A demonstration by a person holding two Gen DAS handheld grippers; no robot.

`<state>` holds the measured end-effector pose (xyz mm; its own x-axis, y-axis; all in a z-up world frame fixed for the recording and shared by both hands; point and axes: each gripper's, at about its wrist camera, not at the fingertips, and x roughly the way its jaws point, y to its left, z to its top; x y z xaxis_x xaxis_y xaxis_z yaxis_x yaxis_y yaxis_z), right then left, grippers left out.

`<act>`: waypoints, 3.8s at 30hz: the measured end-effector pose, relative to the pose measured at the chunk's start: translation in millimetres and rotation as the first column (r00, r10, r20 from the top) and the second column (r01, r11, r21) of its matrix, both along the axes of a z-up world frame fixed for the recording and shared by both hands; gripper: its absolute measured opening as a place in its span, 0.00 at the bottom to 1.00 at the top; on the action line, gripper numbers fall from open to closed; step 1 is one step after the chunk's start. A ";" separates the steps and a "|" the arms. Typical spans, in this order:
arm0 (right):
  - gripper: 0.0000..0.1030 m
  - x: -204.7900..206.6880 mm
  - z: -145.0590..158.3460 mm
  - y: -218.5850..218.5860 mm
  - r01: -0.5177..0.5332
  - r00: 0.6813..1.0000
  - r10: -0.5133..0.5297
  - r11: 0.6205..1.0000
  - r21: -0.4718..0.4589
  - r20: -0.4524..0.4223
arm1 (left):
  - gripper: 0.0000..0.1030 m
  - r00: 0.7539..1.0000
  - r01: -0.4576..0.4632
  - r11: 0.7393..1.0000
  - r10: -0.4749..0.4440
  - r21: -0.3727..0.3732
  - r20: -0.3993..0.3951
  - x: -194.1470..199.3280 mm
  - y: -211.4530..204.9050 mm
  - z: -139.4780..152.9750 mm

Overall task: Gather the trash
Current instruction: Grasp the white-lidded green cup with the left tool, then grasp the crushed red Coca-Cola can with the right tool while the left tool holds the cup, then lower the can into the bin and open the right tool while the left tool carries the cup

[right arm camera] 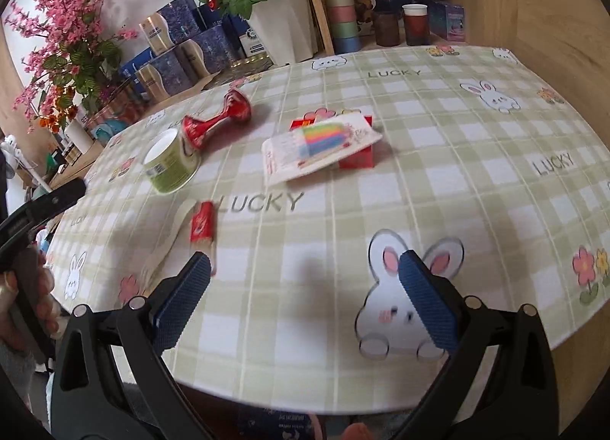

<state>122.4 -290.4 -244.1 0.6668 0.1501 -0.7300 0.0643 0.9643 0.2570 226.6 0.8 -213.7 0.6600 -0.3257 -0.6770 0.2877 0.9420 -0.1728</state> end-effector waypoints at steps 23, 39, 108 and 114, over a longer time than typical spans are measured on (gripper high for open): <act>0.94 82.7 12.0 18.7 -0.071 0.997 0.068 0.994 0.078 0.035 | 0.70 0.992 0.098 0.989 -0.089 0.110 -0.088 84.6 -34.8 -46.1; 0.80 183.1 -5.1 43.6 0.032 0.999 -0.023 0.959 0.281 -0.036 | 0.70 0.999 -0.048 0.999 0.048 -0.018 0.006 17.6 53.4 -3.0; 0.51 -115.3 38.3 68.4 -0.125 0.984 0.106 0.983 0.134 0.142 | 0.70 0.994 0.050 0.994 -0.041 -0.096 0.101 -236.5 48.8 67.2; 0.51 -144.0 -20.6 79.7 -0.121 0.992 0.123 0.983 0.137 -0.009 | 0.70 0.997 0.028 0.992 -0.018 -0.122 0.079 -248.7 50.4 55.7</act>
